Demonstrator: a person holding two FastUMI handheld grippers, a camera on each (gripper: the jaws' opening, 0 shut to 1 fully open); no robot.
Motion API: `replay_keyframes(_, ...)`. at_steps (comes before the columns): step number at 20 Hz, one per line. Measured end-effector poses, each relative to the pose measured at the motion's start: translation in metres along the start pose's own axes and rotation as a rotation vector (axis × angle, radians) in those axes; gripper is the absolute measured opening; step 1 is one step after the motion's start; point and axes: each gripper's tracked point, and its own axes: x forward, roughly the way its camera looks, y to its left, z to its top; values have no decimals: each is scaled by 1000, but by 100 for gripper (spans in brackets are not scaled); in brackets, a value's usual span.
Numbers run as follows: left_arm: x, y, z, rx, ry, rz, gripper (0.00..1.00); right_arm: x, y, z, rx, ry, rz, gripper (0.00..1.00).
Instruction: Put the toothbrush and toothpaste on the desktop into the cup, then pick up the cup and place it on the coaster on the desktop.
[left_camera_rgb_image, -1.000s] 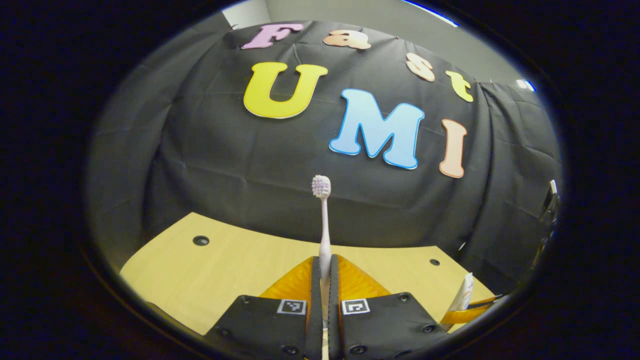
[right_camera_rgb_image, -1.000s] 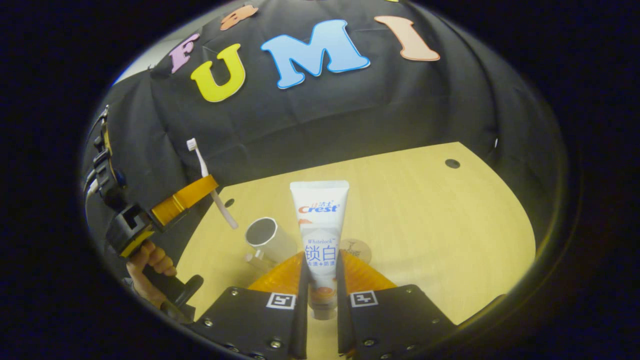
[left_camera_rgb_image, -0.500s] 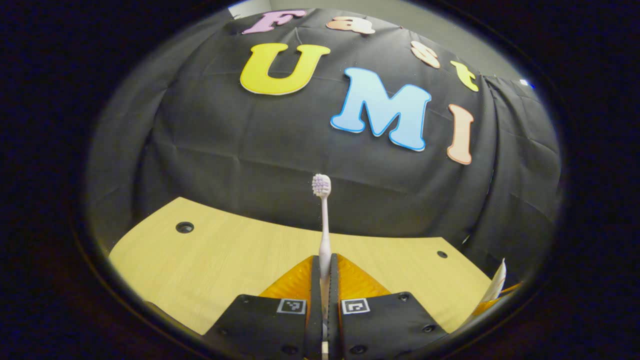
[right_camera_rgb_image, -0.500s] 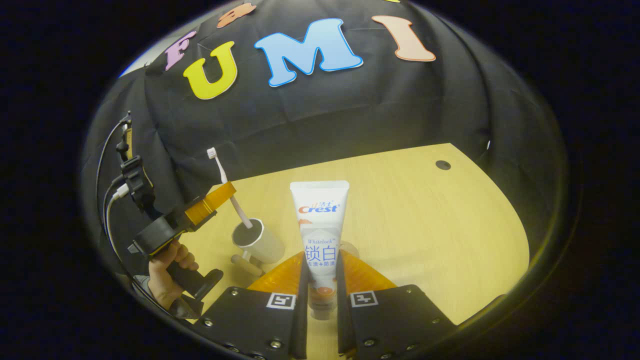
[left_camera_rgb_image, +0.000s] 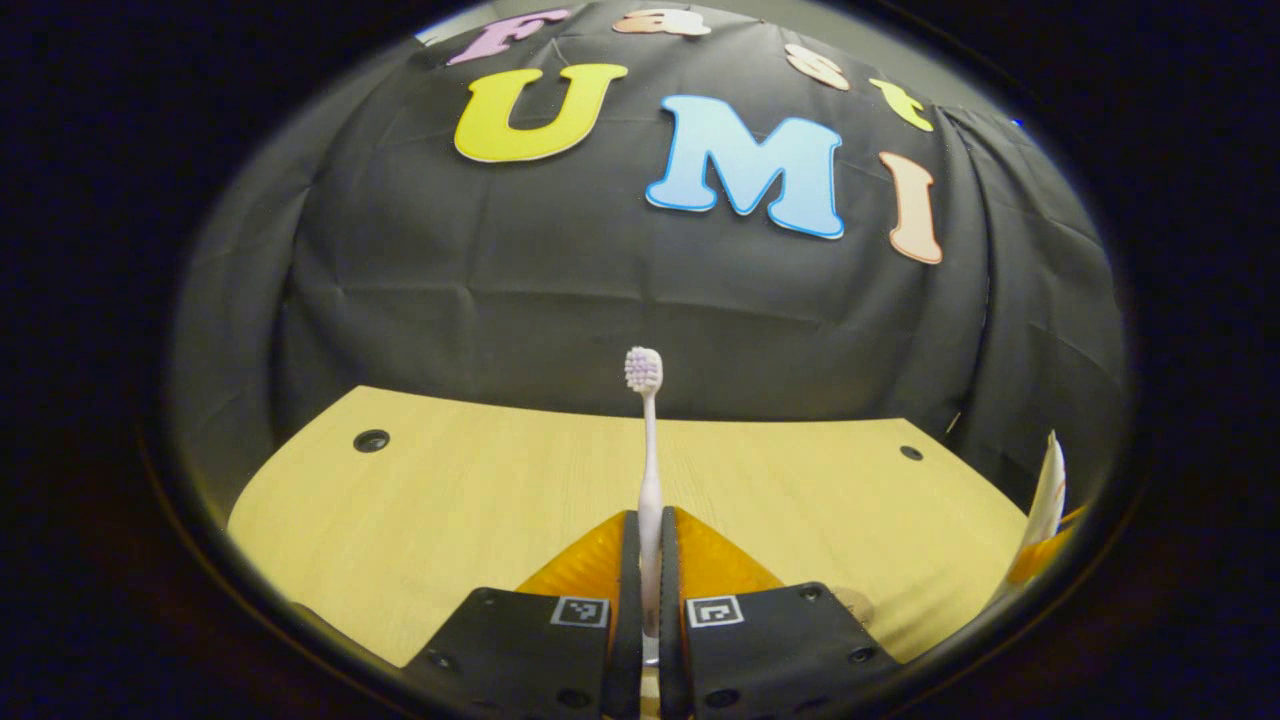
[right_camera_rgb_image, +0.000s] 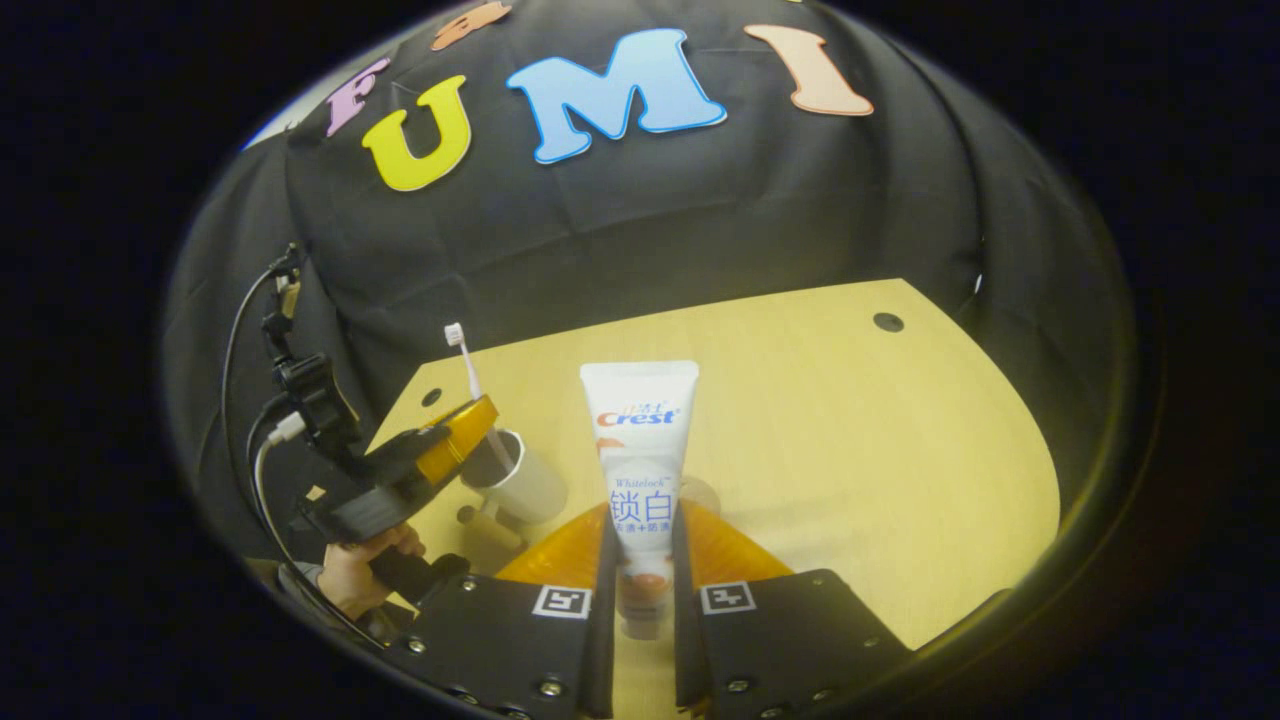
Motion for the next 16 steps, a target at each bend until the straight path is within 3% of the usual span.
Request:
replay_keyframes(3, -1, -2, -7, -2, 24, -1, 15, 0, 0, 0, 6, 9, -1, 25)
replay_keyframes(7, -3, -3, -14, 4, 55, -9, 29, 1, 0, 0, 5, 12, 1, 24)
replay_keyframes(9, -9, -5, -10, 0, 54, -16, 51, 2, 1, 0, 7, 11, 9, 24)
replay_keyframes(10, -12, -5, -9, 4, 54, -15, 81, 2, 1, 0, 5, 9, 16, 25)
replay_keyframes(12, -20, -3, -4, 9, 48, -10, 92, 2, 1, 1, -5, 0, 31, 25)
replay_keyframes(13, -24, -1, -3, 12, 45, -6, 88, 2, 2, 2, -11, -6, 39, 25)
replay_keyframes(15, -35, 1, 2, 15, 40, -2, 90, 2, 3, 1, -21, -24, 67, 28)
replay_keyframes(16, -43, 4, 6, 16, 36, 5, 89, 2, 4, 1, -24, -34, 82, 24)
